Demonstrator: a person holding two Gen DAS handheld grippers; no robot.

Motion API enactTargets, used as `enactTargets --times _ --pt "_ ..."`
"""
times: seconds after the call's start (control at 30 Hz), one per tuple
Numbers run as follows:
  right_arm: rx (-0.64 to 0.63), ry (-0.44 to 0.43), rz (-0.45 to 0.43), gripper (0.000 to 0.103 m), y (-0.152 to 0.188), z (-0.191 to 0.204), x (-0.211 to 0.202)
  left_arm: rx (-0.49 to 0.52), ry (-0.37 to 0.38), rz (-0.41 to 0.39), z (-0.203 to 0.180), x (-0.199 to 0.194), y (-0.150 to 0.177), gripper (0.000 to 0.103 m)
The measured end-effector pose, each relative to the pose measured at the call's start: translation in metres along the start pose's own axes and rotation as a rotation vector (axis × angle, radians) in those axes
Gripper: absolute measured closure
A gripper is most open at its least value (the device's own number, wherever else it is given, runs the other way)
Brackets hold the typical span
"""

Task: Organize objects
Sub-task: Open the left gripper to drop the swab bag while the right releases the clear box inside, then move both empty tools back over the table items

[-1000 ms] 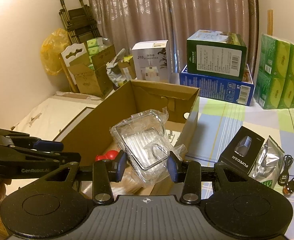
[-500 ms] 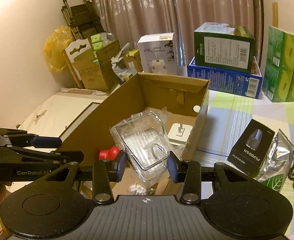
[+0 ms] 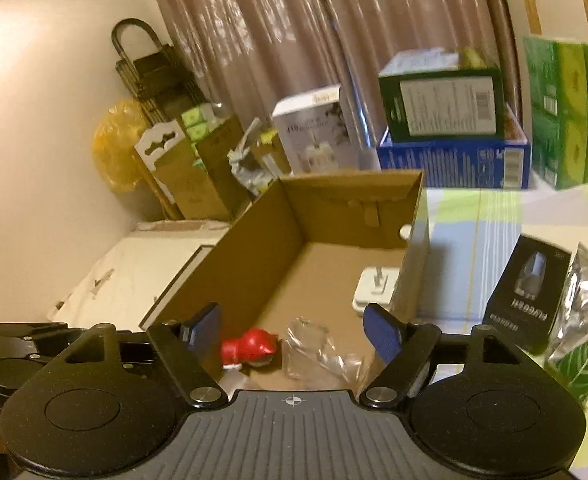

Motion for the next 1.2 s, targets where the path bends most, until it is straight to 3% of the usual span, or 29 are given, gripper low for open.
enactTargets --times 0.53,0.97,1.2 --pt "-0.016 0.092 -0.036 0.028 0.007 -0.017 -0.064 -0.015 0.021 -0.027 -0.022 -0.028 0.009 0.023" --pt "-0.014 0.184 -0.045 0.028 0.036 -0.043 -0.134 -0.003 0.05 -0.086 -0.068 -0.066 0.02 0.004" --pt "0.033 0.235 -0.052 0.028 0.057 -0.065 -0.173 -0.02 0.092 -0.099 -0.092 -0.079 0.024 0.001"
Point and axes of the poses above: each gripper's, at about its wrist camera, not at the fingertips, and x roughly the way its jaws point, z to its left, y to its underside, the point moved 10 cm from there along x, roughly the way its jaws point, and after that the axes turned 13 degrees about -x, right-handed, at the moved point
